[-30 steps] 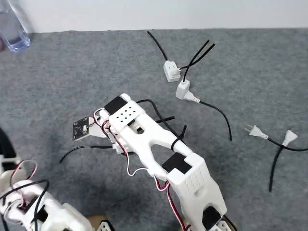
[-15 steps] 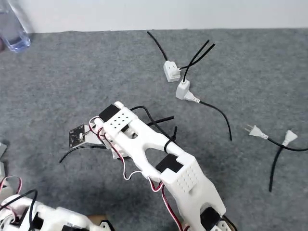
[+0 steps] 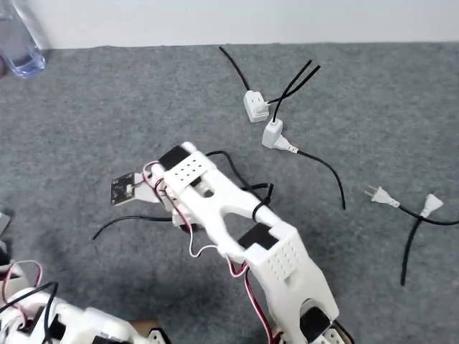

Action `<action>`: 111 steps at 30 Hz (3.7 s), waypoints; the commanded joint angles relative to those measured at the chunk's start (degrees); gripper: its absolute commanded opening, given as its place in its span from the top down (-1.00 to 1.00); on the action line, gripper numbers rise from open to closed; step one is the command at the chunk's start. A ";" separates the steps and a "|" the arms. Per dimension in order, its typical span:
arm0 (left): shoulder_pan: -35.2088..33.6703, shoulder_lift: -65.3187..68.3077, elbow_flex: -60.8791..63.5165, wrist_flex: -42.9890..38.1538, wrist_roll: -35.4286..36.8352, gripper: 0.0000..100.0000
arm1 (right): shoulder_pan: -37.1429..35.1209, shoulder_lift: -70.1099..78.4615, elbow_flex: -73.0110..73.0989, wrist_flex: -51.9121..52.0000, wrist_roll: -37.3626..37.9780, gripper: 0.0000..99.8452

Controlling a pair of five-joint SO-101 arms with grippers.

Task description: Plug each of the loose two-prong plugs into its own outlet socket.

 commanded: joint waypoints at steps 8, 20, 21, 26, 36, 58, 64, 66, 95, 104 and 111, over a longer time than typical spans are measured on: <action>7.30 -0.44 -0.40 3.52 0.09 0.08 | 9.63 -12.44 -7.56 12.88 -0.53 0.98; 22.42 -0.53 -0.40 1.32 -15.21 0.08 | 19.56 -25.36 -7.91 13.93 -10.37 0.98; 23.65 -0.53 -0.40 1.05 -16.00 0.08 | 20.53 -25.98 -7.91 13.23 -11.87 0.98; 27.96 -0.53 -0.40 1.23 -15.82 0.08 | 24.75 -27.12 -7.91 9.36 -19.52 0.98; 30.42 -0.53 -0.40 1.14 -15.82 0.08 | 30.99 -20.79 -8.00 -5.67 -25.85 0.98; 30.95 -0.53 -0.40 1.23 -15.82 0.08 | 27.91 -11.47 -10.46 -18.15 -20.40 0.98; 30.95 -0.53 -0.40 1.23 -15.82 0.08 | 28.35 -7.34 -10.37 -22.81 -20.40 0.98; 30.95 -0.53 -0.40 1.23 -15.82 0.08 | 28.35 -6.73 -10.37 -23.52 -20.40 0.98; 30.95 -0.53 -0.40 1.23 -15.82 0.08 | 30.20 -8.92 -10.46 -20.00 -16.88 0.10; 30.95 -0.53 -0.40 1.23 -15.82 0.08 | 30.29 -12.44 -10.55 -5.05 -16.44 0.18; 30.95 -0.53 -0.40 1.23 -15.82 0.08 | 31.43 -12.70 -10.55 5.23 -16.35 0.86</action>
